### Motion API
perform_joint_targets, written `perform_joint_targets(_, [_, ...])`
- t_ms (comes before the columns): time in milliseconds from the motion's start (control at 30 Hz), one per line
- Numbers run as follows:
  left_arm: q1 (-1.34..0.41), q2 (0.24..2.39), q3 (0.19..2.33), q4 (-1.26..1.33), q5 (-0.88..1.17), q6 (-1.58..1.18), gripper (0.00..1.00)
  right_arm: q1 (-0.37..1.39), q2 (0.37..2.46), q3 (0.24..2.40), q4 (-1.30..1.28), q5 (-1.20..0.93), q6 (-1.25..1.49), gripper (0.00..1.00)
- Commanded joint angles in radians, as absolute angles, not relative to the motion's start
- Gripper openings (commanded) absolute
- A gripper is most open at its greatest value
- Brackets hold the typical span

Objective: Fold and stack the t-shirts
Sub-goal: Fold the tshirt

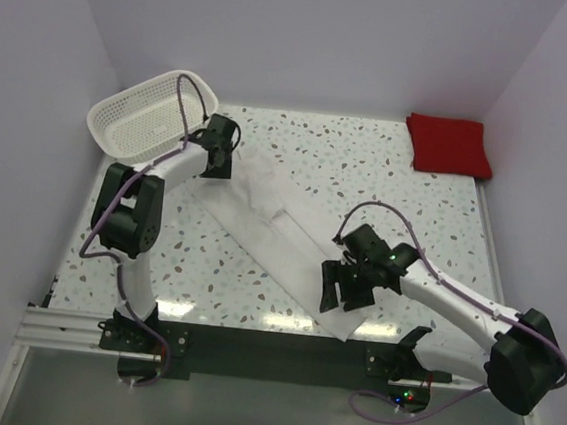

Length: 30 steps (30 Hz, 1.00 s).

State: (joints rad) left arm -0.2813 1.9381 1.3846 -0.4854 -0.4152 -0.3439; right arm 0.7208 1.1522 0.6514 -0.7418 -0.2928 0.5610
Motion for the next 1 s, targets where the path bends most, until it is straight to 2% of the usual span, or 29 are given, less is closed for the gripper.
perform_joint_targets(0, [-0.275,1.852,1.424,-0.480,-0.419,-0.333,0.73,0.719,1.135,0.822,-0.883,-0.151,0.467,0.69])
perform_joint_targets(67, [-0.275,1.783,1.398,-0.488,-0.405,-0.356,0.78,0.719,1.179,0.874,-0.896,-0.101,0.414,0.66])
perform_joint_targets(133, [-0.282,1.734,1.368,-0.494,-0.362,-0.414,0.78,0.719,1.230,0.896,-0.882,-0.106,0.388,0.61])
perform_joint_targets(267, [-0.340,1.622,1.240,-0.471,-0.290,-0.530,0.63,0.726,1.299,0.907,-0.830,-0.109,0.357,0.52])
perform_joint_targets(333, [-0.393,1.609,1.200,-0.456,-0.246,-0.563,0.61,0.738,1.319,0.910,-0.818,-0.100,0.338,0.50])
perform_joint_targets(533, [-0.459,1.672,1.109,-0.408,-0.207,-0.629,0.55,0.772,1.384,0.876,-0.747,-0.084,0.330,0.47])
perform_joint_targets(633, [-0.459,1.718,1.108,-0.377,-0.216,-0.632,0.49,0.784,1.411,0.839,-0.713,-0.092,0.339,0.46])
perform_joint_targets(967, [-0.457,1.923,1.193,-0.348,-0.236,-0.565,0.47,0.883,1.517,0.776,-0.655,-0.159,0.413,0.45])
